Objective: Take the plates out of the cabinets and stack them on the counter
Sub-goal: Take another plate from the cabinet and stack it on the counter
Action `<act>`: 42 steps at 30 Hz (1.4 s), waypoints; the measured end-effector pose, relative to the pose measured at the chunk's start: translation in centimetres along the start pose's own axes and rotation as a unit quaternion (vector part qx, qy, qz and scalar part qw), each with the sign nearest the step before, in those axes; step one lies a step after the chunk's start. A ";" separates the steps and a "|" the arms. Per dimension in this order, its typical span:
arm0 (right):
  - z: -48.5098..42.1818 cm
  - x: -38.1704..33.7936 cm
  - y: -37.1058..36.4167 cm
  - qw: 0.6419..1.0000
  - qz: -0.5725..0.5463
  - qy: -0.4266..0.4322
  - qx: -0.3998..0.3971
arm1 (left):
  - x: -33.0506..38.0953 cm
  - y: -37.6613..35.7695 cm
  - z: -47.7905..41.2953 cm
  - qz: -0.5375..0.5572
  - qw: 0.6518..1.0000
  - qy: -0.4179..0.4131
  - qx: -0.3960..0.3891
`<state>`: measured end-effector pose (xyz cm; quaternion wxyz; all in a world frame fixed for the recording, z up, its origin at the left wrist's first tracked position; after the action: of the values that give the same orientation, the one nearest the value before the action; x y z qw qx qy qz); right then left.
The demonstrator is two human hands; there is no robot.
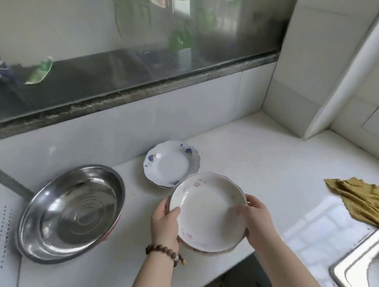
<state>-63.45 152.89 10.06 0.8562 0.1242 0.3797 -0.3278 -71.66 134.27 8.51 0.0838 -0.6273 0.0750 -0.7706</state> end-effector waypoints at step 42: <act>-18.6 -9.6 -15.3 0.953 0.283 0.096 -0.041 | 0.1 -0.7 -20.3 -0.329 0.929 -0.075 0.153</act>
<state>-88.80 154.40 4.95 0.8777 0.2222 0.4225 -0.0427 -91.54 135.11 4.66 -0.0743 -0.6522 -0.2615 -0.7076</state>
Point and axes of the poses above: each hand's wrist, its own z-axis away from the middle knuckle, its own y-axis out of the back of the hand, x = y × z, the point moved 2 cm from there along -z, towards the middle knuckle, and after that the axes turned 13 degrees about -y, right-handed, at the moved point
